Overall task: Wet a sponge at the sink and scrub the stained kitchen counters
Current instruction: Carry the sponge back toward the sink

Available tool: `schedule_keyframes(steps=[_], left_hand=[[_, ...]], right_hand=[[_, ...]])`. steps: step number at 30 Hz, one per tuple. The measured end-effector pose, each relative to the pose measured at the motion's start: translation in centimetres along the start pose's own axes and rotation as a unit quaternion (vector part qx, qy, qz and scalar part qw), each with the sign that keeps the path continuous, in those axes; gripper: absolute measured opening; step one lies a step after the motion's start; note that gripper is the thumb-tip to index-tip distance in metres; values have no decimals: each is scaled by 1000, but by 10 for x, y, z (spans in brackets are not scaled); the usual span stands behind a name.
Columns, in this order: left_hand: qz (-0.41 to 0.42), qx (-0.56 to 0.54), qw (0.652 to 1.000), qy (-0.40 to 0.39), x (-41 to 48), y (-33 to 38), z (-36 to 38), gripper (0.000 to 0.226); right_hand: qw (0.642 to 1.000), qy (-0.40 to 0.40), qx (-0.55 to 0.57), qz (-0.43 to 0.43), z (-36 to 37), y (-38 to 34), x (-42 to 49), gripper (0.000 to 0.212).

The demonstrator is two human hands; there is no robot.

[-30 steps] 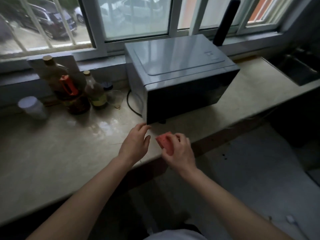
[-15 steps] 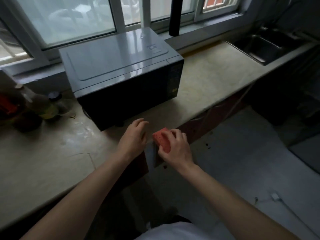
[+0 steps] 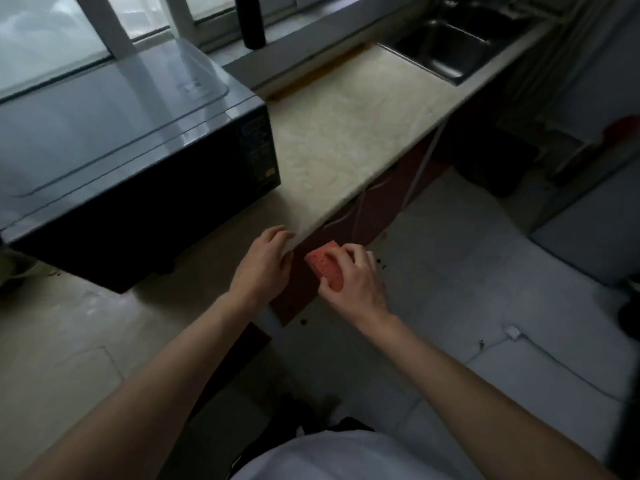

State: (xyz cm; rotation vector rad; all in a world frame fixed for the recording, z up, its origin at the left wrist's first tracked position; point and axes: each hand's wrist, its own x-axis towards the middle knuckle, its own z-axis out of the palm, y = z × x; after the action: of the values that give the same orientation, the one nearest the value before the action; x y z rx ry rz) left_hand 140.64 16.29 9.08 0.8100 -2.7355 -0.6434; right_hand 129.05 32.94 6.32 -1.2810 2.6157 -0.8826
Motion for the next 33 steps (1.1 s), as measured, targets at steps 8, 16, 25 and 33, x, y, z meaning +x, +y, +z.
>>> schedule_keyframes(steps=[8,16,25,33], left_hand=[[106,-33,993,-33,98,59,28,38],[182,-77,979,-55,197,95,42,42],[229,-62,970,-60,269,131,48,42],[177,-42,981,-59,316,163,78,48]], right_hand=[[993,78,-34,87,-44,54,39,51],[978,148,-52,139,-88,92,107,52],[966,191,-51,167,-124,125,160,51],[974,178,-27,134,-142,182,208,50]])
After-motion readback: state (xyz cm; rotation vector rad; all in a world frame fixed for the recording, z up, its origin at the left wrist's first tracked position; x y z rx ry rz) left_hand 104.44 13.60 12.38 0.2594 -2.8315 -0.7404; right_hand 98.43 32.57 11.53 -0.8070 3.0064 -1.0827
